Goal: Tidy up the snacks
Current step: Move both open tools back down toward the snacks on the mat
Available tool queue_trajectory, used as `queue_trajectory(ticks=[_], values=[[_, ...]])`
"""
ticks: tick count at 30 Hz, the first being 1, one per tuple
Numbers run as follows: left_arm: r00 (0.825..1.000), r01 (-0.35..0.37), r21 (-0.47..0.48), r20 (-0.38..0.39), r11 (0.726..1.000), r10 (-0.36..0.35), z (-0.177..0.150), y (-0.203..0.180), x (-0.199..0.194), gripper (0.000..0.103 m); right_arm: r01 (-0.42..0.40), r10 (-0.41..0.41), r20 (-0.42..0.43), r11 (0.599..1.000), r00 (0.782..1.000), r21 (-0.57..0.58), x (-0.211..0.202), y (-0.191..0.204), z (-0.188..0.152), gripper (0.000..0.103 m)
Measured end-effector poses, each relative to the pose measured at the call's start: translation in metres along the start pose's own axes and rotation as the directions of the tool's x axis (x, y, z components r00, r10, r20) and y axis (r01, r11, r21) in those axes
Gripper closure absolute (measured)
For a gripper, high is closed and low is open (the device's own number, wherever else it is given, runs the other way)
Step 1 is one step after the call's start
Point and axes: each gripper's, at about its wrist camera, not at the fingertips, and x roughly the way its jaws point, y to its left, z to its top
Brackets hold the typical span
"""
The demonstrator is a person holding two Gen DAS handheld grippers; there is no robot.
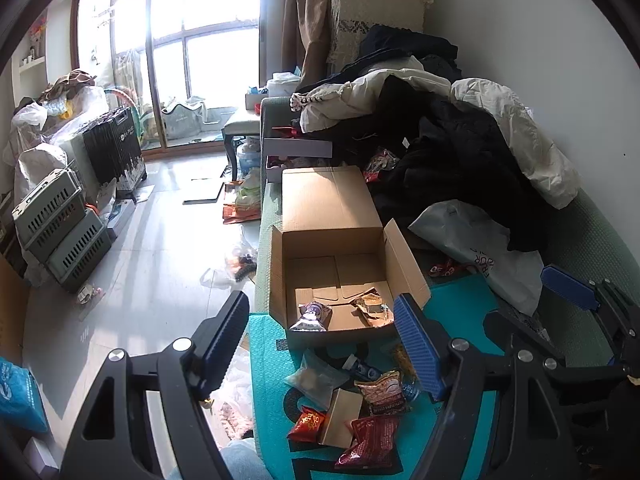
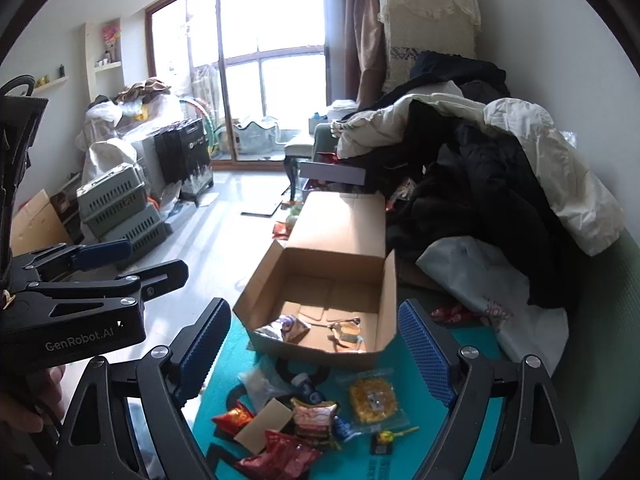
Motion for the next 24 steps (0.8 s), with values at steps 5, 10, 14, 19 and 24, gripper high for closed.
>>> queue_trajectory(ticks=[5,10,14,19,24], values=[[1.000,0.010,0.002,-0.007,1.000,-0.010,-0.026,0.000,-0.010,0.029,-0.009,0.010,-0.016,1.000,1.000,0.028,-0.009,0.005,-0.019,0.016],[0.999,-0.031,0.008,-0.012,1.000,0.031,-0.053,-0.001,-0.014,0.029,-0.005,0.007,-0.037,0.999,0.999,0.051,-0.012,0.006,-0.042,0.015],[0.999,-0.032,-0.003,-0.027,0.999,0.032,-0.074,0.003,-0.015,0.029,0.003,0.000,-0.068,0.999,0.998,0.040,-0.010,0.011,-0.063,0.016],[0.999,-0.020,0.005,-0.046,1.000,0.020,-0.101,0.004,-0.011,0.029,0.000,0.002,-0.112,1.000,0.994,0.018,-0.006,0.018,-0.093,0.016],[0.994,-0.009,-0.013,-0.113,1.000,0.008,-0.128,0.007,0.002,0.029,-0.029,0.032,-0.178,0.999,0.984,0.022,0.006,0.023,-0.124,0.016]])
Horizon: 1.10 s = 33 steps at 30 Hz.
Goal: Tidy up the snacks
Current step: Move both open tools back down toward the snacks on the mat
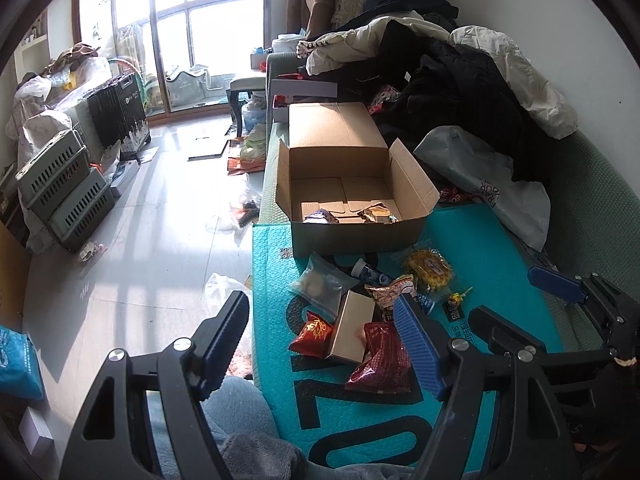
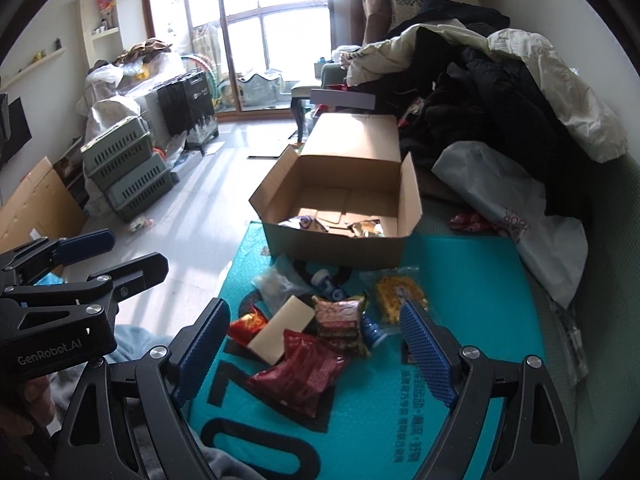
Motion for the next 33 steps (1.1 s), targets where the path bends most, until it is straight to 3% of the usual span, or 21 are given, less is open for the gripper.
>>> queue_trajectory(ticks=[14,19,33], values=[[0.990,-0.062,-0.046,-0.131,0.997,0.056,-0.056,0.020,0.034,0.029,-0.068,0.076,-0.191,0.997,0.979,0.047,0.063,0.005,-0.064,0.016],[0.984,-0.056,-0.089,-0.175,0.994,0.039,-0.061,0.031,0.046,0.029,-0.093,0.117,-0.235,0.990,0.965,0.108,0.087,0.002,-0.071,0.016],[0.971,-0.060,-0.152,-0.238,0.987,0.022,-0.056,0.041,0.077,0.029,-0.030,0.090,-0.339,0.984,0.936,0.177,0.159,-0.013,-0.076,0.016]])
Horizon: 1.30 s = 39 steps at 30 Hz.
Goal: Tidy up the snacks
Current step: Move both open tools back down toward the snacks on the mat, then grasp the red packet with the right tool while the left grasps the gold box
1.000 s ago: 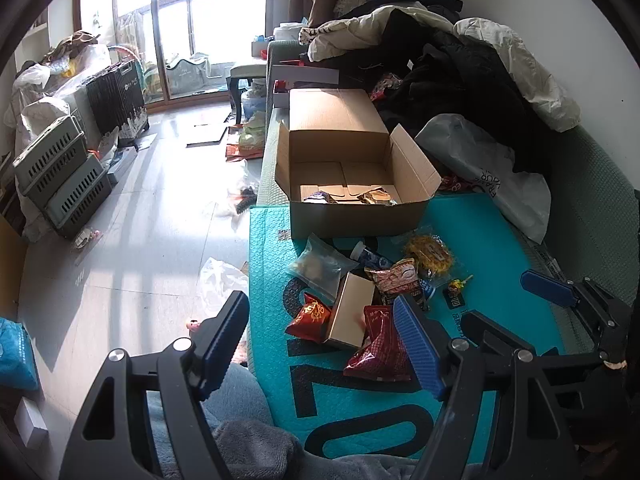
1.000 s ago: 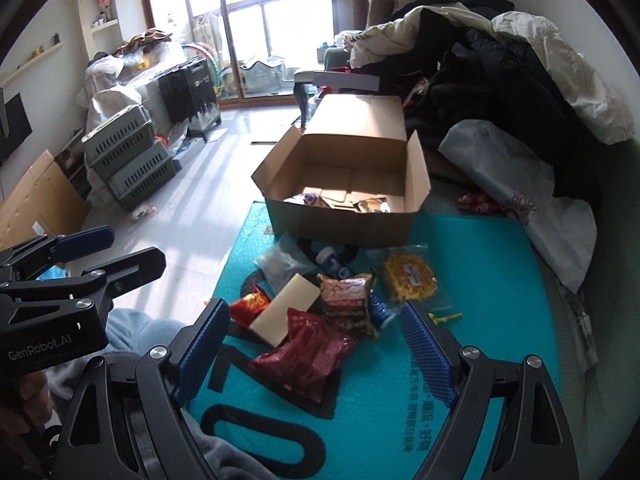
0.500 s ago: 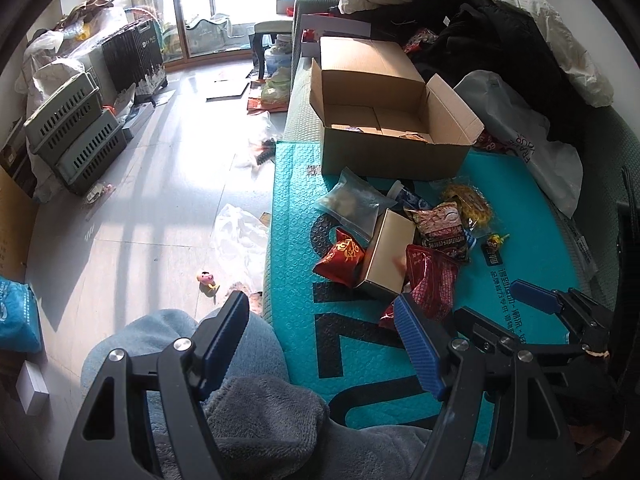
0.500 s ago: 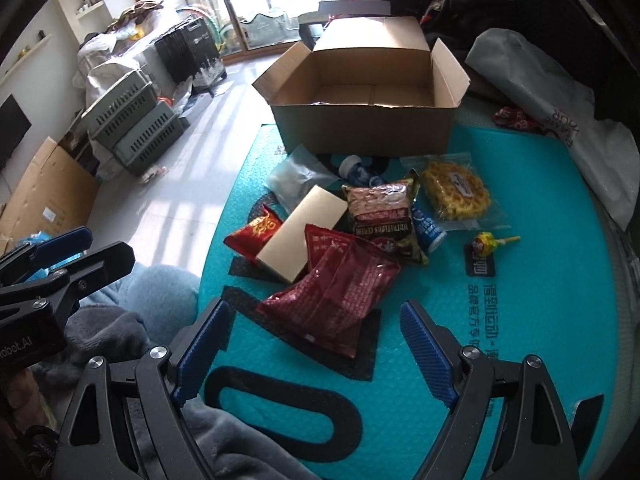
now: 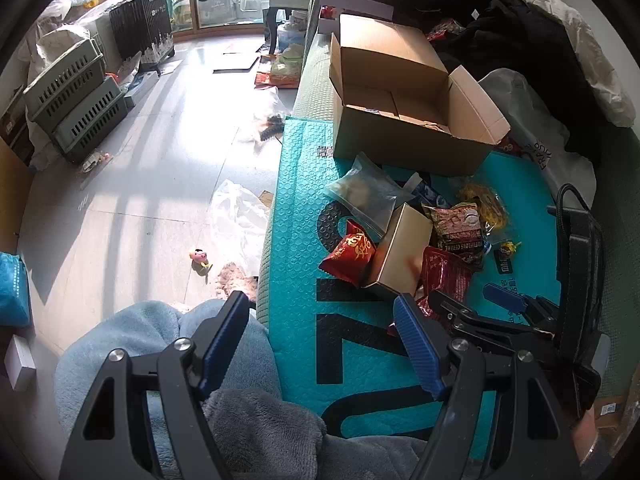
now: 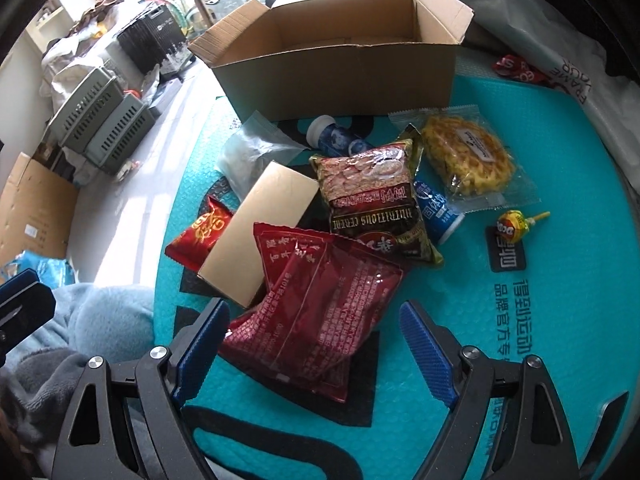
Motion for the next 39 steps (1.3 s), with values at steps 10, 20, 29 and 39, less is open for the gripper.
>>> queue_trajectory(ticks=[10,20,29,39], values=[[0.999,0.022,0.010,-0.048,1.000,-0.022,0.011,-0.011,0.021,0.029,-0.051,0.058,-0.117,0.997,0.991,0.060,0.033,-0.015,0.001,0.028],[0.987,0.094,0.060,-0.137,0.994,-0.086,0.022,-0.041,0.067,0.029,-0.066,0.083,-0.118,0.988,0.990,0.138,0.017,-0.058,-0.004,0.039],[0.977,0.087,0.171,-0.207,0.981,-0.051,0.027,-0.079,0.112,0.029,-0.019,0.032,-0.103,0.991,0.994,0.130,0.004,-0.089,-0.006,0.039],[0.976,0.082,0.240,-0.215,0.967,-0.030,0.032,-0.099,0.134,0.030,-0.023,0.034,-0.108,0.994,0.994,0.107,0.004,-0.089,-0.004,0.039]])
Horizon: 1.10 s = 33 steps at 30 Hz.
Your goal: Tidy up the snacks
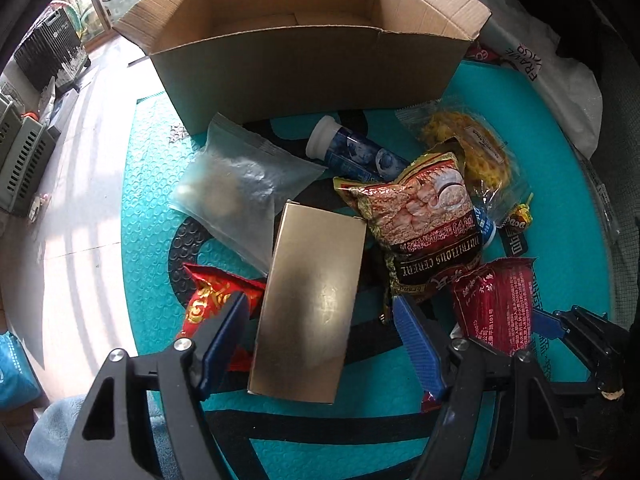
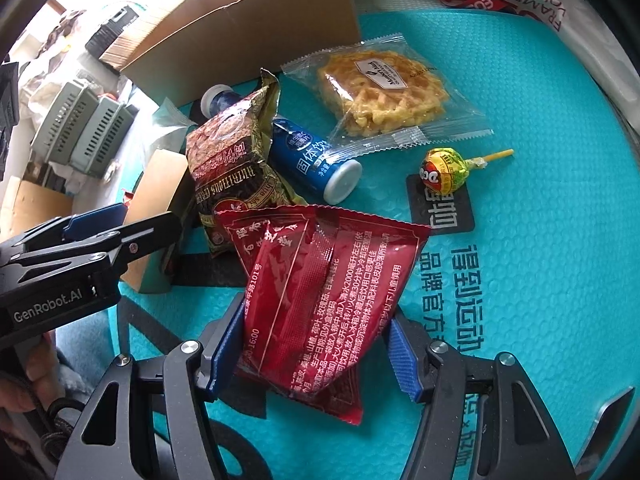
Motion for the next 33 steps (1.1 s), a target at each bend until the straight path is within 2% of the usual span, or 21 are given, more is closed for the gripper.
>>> queue_trajectory(ticks=[1,2,3,4,7,18,23,30,31,33], values=[[1.000,-0.003,0.001,-0.012,1.000,0.003,-0.001,-0.001,0.004,0.032,-0.002,0.002,-0.001,1.000,1.000,0.002,0.001,0.001,0.001,0.039],[1.000,-0.009,-0.005,-0.028,1.000,0.009,-0.001,0.000,0.009,0.039,-0.003,0.003,-0.002,1.000,1.000,0.004,0.002,0.002,0.000,0.039],[0.999,-0.013,-0.017,-0.044,1.000,0.012,-0.002,0.003,0.015,0.052,-0.002,0.002,-0.001,1.000,1.000,0.004,0.001,0.000,0.000,0.039],[0.998,-0.011,-0.034,-0.061,0.999,0.009,-0.004,0.006,0.019,0.058,0.001,-0.001,0.001,1.000,1.000,0.004,0.000,-0.001,-0.001,0.039],[0.999,0.028,-0.072,-0.042,0.997,-0.031,-0.012,0.013,0.018,0.059,0.006,-0.006,0.003,1.000,1.000,0.004,0.002,0.001,0.000,0.039],[0.992,0.081,-0.046,-0.090,0.996,-0.085,-0.054,-0.008,0.002,0.059,0.026,-0.026,0.003,0.999,1.000,-0.020,-0.006,-0.001,-0.012,0.039],[0.989,0.078,0.008,-0.124,0.997,-0.076,-0.060,-0.023,0.004,0.059,0.041,-0.041,-0.007,0.999,0.999,-0.030,-0.012,-0.005,-0.023,0.039],[0.988,0.086,0.006,-0.131,0.996,-0.085,-0.062,-0.027,0.011,0.058,0.042,-0.042,-0.020,0.999,0.999,-0.012,-0.013,-0.013,-0.032,0.036],[0.988,0.083,0.009,-0.132,0.997,-0.081,-0.051,-0.028,0.018,0.058,0.046,-0.046,-0.022,0.999,0.999,-0.011,-0.011,-0.011,-0.030,0.036],[0.989,0.075,0.019,-0.131,0.997,-0.072,-0.049,-0.031,0.020,0.057,0.054,-0.055,-0.025,0.998,0.998,-0.020,-0.008,-0.012,-0.030,0.033]])
